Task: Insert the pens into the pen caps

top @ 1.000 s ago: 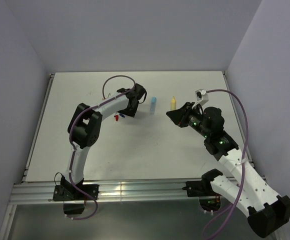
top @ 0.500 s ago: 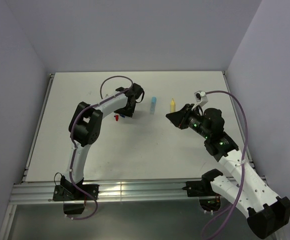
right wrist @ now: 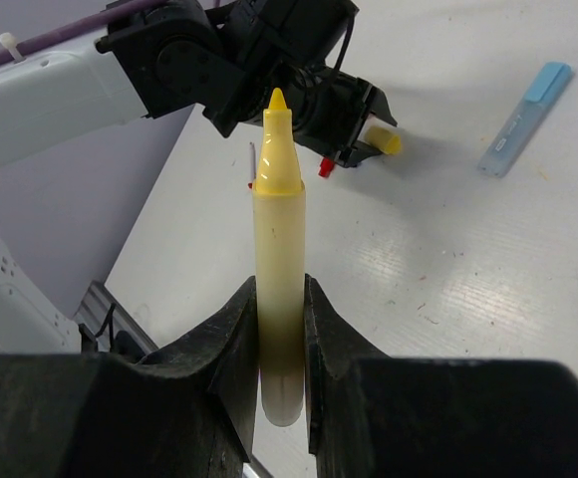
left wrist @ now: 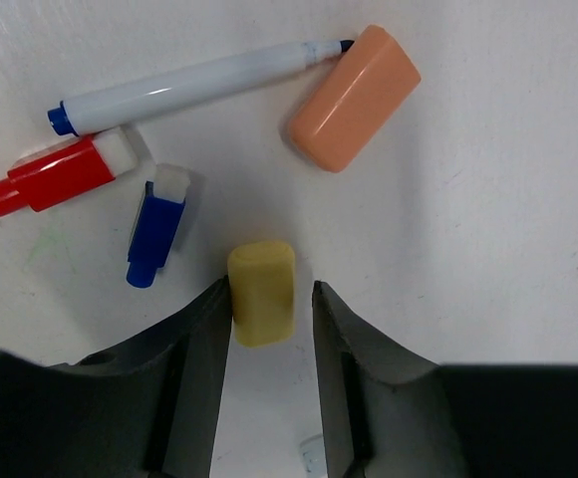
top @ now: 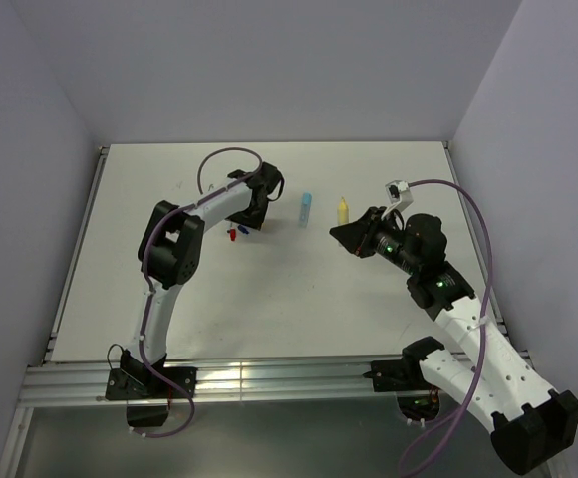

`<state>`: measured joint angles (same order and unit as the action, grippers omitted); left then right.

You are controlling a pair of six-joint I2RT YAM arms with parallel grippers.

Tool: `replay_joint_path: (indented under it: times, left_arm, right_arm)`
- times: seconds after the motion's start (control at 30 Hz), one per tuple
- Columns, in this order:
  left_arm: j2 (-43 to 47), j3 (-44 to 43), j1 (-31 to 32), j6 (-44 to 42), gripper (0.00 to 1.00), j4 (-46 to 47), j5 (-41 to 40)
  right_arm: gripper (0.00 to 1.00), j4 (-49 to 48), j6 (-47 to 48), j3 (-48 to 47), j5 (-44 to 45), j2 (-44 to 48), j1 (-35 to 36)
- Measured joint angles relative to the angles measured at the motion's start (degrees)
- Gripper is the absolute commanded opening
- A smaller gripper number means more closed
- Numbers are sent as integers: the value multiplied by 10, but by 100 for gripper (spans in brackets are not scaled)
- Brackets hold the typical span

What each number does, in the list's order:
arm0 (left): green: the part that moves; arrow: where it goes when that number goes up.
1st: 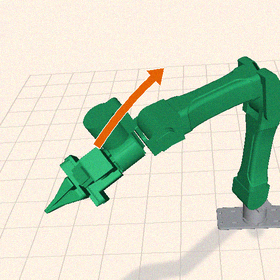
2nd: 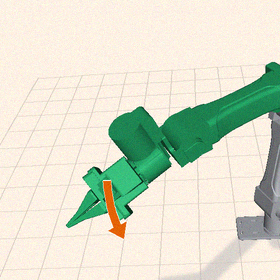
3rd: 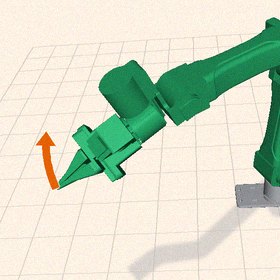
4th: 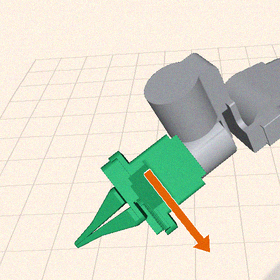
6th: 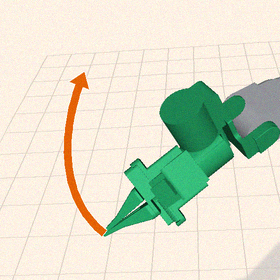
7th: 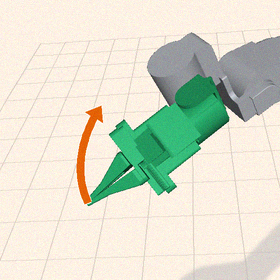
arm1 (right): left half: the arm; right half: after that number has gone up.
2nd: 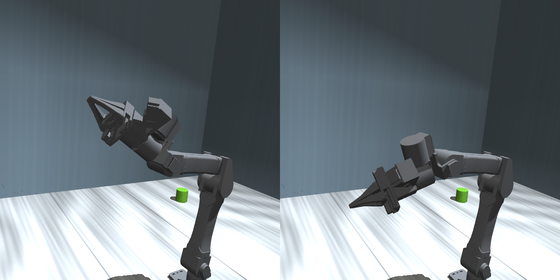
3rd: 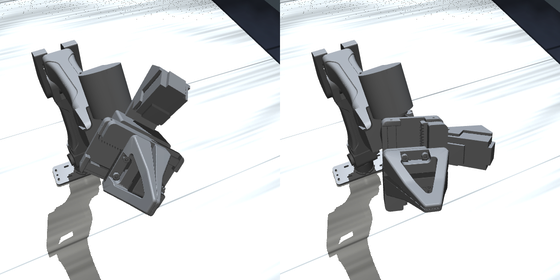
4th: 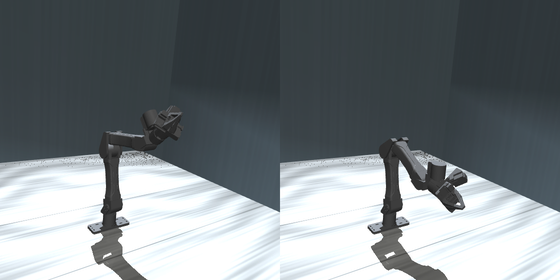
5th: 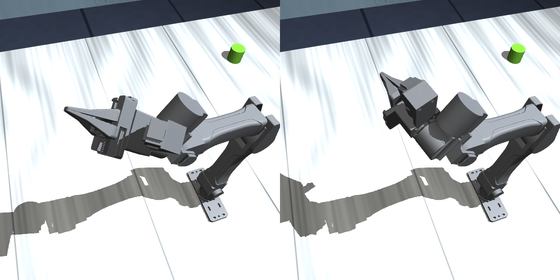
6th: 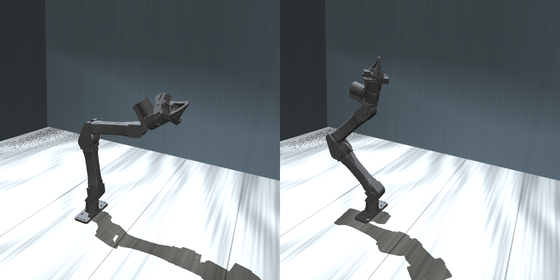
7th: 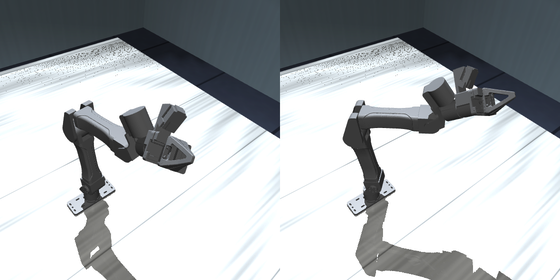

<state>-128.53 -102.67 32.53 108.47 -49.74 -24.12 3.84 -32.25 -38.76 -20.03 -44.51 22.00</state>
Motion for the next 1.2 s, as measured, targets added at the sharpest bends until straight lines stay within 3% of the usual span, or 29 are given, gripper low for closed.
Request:
replay_joint_path:
  times: [0.5, 0.63, 0.67, 1.0, 1.2]
  left_arm:
    - [-26, -40, -23, -134, 33, 0, 46]
    - [-25, -37, -23, -162, 11, 10, 49]
    - [-25, -36, -24, -170, 0, 13, 50]
    - [30, 58, -26, -302, 0, 121, 78]
    - [96, 122, -26, -412, 1, 122, 99]
  right_arm:
    - [0, -5, -3, 6, -38, -21, -20]
    - [0, -5, -5, 6, -54, -31, -28]
    - [0, -5, -5, 6, -60, -34, -29]
    - [0, -6, -5, 6, -101, -68, -30]
    - [0, -9, -5, 5, -96, -93, -15]
